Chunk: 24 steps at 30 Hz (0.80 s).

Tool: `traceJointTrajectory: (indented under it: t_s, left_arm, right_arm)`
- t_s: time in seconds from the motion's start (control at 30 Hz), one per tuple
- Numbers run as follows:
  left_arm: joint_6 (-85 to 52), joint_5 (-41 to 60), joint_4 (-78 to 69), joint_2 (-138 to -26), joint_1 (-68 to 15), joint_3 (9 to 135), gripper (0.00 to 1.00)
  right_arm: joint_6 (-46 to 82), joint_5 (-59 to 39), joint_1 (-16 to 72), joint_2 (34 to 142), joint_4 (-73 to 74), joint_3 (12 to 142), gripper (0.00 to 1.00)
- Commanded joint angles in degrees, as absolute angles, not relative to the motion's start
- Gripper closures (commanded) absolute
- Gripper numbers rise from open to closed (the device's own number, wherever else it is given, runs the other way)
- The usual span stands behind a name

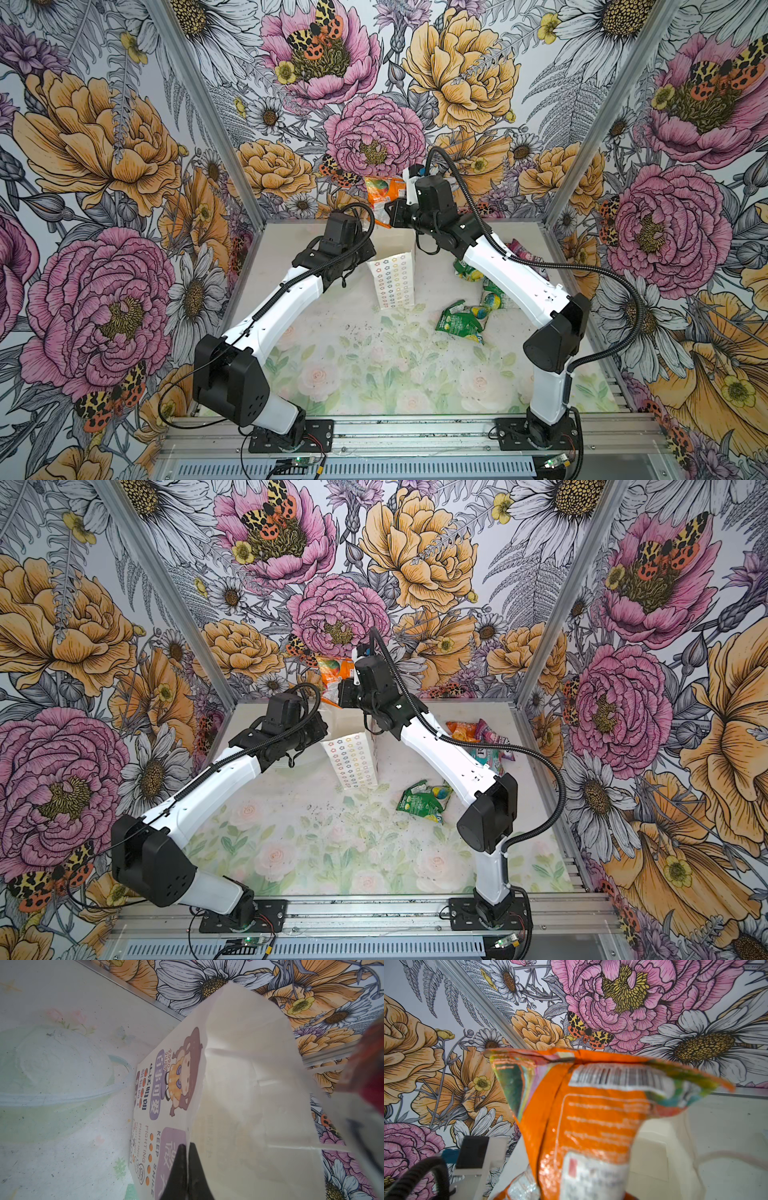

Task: Place the snacks into the paper bag
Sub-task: 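Lower the orange packet into the bag and open the right gripper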

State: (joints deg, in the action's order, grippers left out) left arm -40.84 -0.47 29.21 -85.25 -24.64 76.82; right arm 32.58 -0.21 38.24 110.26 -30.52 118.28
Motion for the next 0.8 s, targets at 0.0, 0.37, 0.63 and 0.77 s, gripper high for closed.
traceJointTrajectory:
  t_s: [0.0,0.37,0.63,0.77]
  left_arm:
    - [-41.8,-1.1,26.7,-84.1,-24.6,76.4,1.0]
    - [-42.1,-0.5,26.7,-85.0,-24.4,77.0,1.0]
    - [-42.1,-0.2,26.6,-85.2,-24.8,77.4,1.0]
    - [-42.1,-0.1,26.5,-85.2,-24.9,77.5,1.0]
  right_arm:
    - [30.1,2.3,38.7,106.6,-32.1,118.2,1.0]
    - [27.9,6.0,38.6,104.3,-33.7,116.7,1.0]
    - [26.7,7.9,38.6,104.9,-37.2,117.6,1.0]
    - [26.5,7.1,38.6,107.1,-41.6,121.0,1.0]
